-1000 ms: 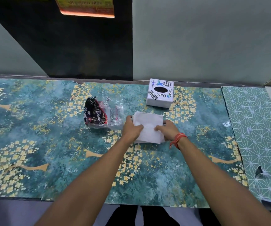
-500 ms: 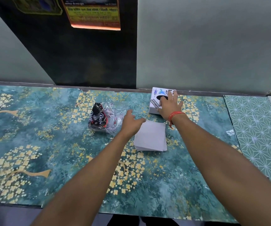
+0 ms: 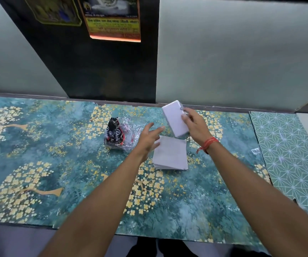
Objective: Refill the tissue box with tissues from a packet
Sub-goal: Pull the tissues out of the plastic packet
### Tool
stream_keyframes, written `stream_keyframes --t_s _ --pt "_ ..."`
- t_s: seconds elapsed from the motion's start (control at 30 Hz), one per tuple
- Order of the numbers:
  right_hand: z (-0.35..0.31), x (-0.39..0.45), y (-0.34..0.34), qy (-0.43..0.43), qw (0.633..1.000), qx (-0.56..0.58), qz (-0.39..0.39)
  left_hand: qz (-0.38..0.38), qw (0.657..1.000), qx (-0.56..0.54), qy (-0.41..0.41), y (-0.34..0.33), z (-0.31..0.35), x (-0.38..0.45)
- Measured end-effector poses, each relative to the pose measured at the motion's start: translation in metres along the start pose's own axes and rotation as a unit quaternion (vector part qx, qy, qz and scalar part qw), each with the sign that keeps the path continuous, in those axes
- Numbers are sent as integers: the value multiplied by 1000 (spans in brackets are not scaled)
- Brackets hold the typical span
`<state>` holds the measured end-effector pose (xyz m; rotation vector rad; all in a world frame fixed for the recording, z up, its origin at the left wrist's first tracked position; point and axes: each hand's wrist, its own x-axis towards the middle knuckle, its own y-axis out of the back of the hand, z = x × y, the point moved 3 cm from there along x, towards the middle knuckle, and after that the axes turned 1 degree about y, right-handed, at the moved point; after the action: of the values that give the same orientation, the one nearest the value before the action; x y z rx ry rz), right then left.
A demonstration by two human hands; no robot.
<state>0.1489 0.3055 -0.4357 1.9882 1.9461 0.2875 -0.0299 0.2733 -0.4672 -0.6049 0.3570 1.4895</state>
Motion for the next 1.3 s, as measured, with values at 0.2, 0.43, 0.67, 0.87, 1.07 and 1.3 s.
stream_keyframes --t_s 0.2,0.43,0.67,0.87,1.07,1.3 --pt "-20 -38 -3 -42 990 122 -48 -59 997 -57 8 -2 -5 -15" --pt "-17 -46 -11 -136 970 187 -74 -71 994 38 -71 7 -3 -20" --pt "-17 -38 -4 -237 950 182 -89 -65 947 268 -164 16 8 -20" --pt "-19 -42 -4 -125 977 134 -112 -51 989 118 -70 15 3 -16" --pt "-6 -56 -15 -24 994 98 -40 -99 992 81 17 15 -10 -20" --pt "-2 -64 -33 -101 961 258 22 -85 990 99 51 14 -12 -25"
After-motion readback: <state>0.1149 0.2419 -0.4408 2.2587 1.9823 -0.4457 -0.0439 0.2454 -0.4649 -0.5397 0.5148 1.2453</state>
